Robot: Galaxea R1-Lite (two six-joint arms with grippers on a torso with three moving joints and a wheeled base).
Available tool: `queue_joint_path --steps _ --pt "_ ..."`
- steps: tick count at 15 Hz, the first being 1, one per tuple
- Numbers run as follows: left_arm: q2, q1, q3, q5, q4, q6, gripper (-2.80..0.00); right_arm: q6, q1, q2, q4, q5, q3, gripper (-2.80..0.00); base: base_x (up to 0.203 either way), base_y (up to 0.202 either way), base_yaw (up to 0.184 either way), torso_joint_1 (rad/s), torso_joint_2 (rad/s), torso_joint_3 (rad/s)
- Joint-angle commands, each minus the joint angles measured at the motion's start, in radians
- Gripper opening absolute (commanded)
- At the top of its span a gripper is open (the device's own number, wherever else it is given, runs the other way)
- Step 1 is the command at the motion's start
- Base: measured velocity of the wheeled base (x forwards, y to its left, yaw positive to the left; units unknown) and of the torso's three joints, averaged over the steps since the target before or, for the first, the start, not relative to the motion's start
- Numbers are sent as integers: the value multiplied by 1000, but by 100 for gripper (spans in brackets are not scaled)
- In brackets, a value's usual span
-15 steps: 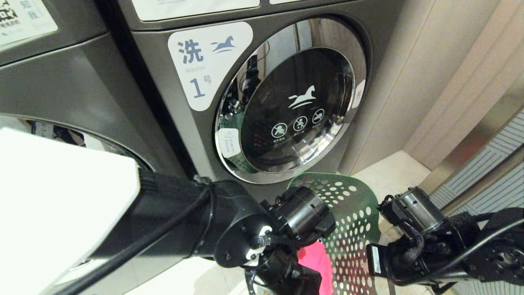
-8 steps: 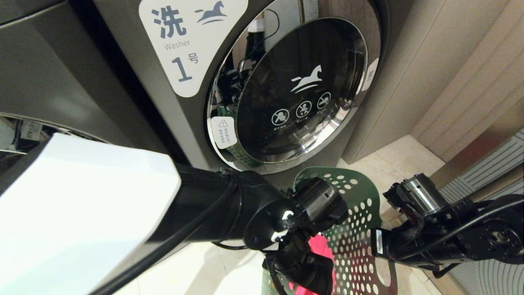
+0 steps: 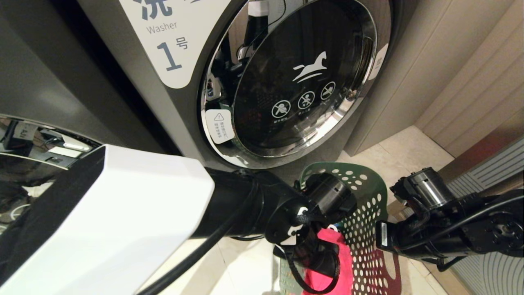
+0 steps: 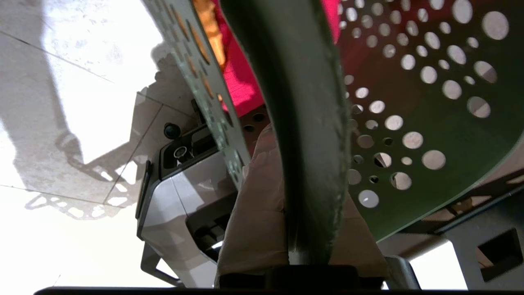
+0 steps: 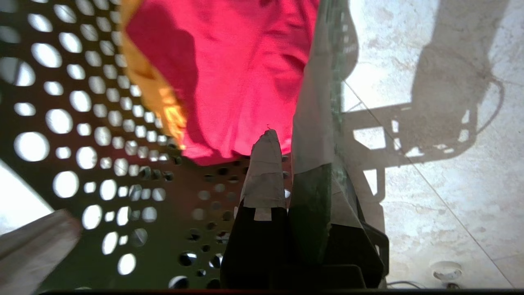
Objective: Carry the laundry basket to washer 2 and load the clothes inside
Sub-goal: Pick up the clothes basket and put it beside the washing machine
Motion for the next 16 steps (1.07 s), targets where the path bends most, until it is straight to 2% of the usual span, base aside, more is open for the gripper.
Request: queue_joint_path --steps 1,6,12,14,16 --pt "30 1 -22 7 2 -3 -280 4 -12 -1 0 1 -6 -280 0 0 0 0 0 0" --pt "97 18 -81 13 -12 -3 -280 -12 -51 66 -3 1 -34 -280 0 0 0 0 0 0" --pt "228 47 -224 83 -17 4 -280 -98 -119 201 -3 2 -133 -280 0 0 0 0 0 0" --pt "248 72 -226 90 -41 7 -280 -125 -120 240 -3 4 -168 -280 0 0 0 0 0 0" --pt "260 98 -226 88 -43 8 -280 -192 -120 281 -4 5 -186 -280 0 0 0 0 0 0"
